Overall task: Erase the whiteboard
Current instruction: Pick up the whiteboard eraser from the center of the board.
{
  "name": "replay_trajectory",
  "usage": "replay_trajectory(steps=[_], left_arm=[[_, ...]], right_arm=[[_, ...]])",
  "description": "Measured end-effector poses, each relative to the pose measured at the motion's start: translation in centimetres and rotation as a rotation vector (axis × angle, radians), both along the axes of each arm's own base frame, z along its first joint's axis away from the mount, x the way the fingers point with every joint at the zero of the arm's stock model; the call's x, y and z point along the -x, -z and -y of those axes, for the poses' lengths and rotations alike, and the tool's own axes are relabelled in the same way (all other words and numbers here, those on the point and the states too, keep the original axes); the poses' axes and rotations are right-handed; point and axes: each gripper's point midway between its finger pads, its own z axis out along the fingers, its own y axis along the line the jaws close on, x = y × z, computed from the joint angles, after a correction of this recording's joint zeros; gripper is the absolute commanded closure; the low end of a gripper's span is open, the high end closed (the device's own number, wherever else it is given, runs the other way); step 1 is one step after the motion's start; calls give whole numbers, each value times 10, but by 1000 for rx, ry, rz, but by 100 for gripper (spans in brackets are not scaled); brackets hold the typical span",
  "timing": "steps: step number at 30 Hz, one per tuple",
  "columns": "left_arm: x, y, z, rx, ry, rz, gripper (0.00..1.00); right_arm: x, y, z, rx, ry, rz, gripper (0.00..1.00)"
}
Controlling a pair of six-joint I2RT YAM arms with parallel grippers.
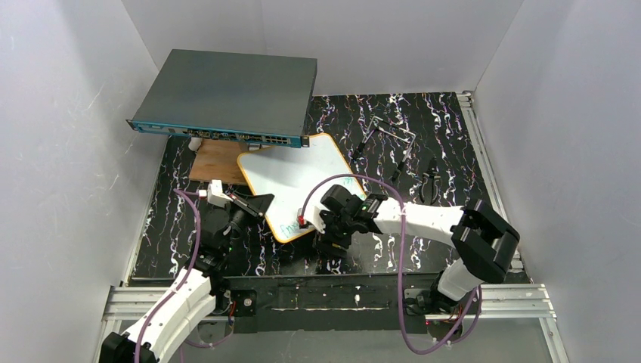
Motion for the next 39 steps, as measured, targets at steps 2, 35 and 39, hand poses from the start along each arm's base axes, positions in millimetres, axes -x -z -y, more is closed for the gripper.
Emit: replay_trajectory(steps=[2,35,39], left_arm=[[0,-1,0,-7,4,10,100],[10,-4,10,-133,125,183,100],[10,-3,15,-131,154,181,100]], right_arm=[[-5,4,-2,14,48,13,30],[-7,13,61,121,23,139,99],[-21,-11,86,65,71,110,99]])
